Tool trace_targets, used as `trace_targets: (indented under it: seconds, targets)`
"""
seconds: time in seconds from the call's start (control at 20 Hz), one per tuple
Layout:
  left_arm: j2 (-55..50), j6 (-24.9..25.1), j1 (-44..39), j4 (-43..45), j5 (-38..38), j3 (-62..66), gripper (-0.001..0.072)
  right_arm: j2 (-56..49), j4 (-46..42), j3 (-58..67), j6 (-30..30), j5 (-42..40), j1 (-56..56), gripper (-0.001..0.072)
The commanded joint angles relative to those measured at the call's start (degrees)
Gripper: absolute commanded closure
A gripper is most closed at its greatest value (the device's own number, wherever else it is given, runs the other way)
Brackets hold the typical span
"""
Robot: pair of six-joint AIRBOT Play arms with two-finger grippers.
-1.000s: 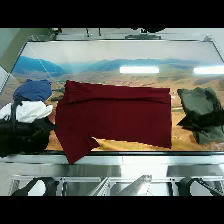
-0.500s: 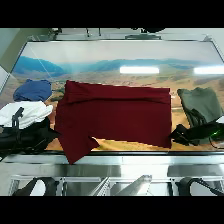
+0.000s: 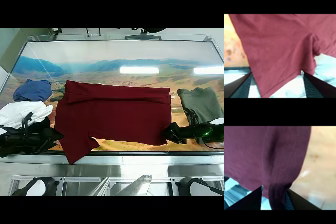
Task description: Fold the shirts.
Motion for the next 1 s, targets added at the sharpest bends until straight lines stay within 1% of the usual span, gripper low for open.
trace_targets:
  seconds: [0.0, 0.1, 0.15, 0.3, 0.35, 0.5, 0.6, 0.65, 0.7, 0.8, 0.85, 0.95]
  targets:
    - [-6.01, 0.59, 0.00, 0.52, 1.07, -0.04, 0.0010, -0.11, 1.86, -0.02, -1.79, 0.07, 0.07, 0.0351]
    - [-8.68, 1.27, 0.00, 0.33, 2.16, -0.04, 0.0217, -0.13, 1.88, -0.02, -2.08, 0.04, 0.07, 0.0351]
    - [-9.79, 1.97, -0.02, -0.37, 2.95, -0.04, 0.0221, -0.13, 1.88, -0.02, -2.45, 0.07, 0.07, 0.0351]
    - [-13.07, 7.65, -0.07, -8.26, 3.96, -0.04, 0.0221, -0.11, 1.86, -0.02, -2.45, 0.09, 0.04, 0.0351]
    - [-13.77, 8.57, -0.15, -9.11, 4.11, -0.02, 0.0222, -0.11, 1.84, -0.02, -2.45, 0.07, 0.02, 0.0350]
    - [-14.86, 9.03, -0.42, -8.46, 5.60, 0.00, 0.0222, -0.11, 1.33, -0.02, -3.04, 0.98, -0.13, 0.0351]
    - [-14.82, 9.18, -0.42, -8.57, 6.93, 0.09, 0.0224, -0.11, -1.46, -0.02, -2.75, 1.07, -0.20, 0.0350]
    - [-14.82, 9.25, -0.42, -8.52, 7.74, 0.07, 0.0319, -0.11, -2.69, -0.02, -2.25, 1.03, -0.17, 0.0351]
    - [-14.82, 10.08, -0.42, -8.59, 7.93, 0.07, 0.0447, -0.11, -2.91, -0.04, -2.10, 1.03, -0.17, 0.0351]
    - [-14.82, 10.71, -0.42, -8.61, 7.10, 0.07, 0.0638, -0.11, -2.93, -0.04, -1.92, 1.07, -0.17, 0.0351]
    - [-14.80, 11.23, -0.42, -8.63, 6.73, 0.07, 0.0683, -0.11, -2.91, -0.04, -1.68, 1.11, -0.17, 0.0351]
    - [-14.82, 11.37, -0.42, -8.61, 5.95, 0.07, 0.0683, -0.11, -3.19, -0.04, -1.53, 1.86, -0.20, 0.0351]
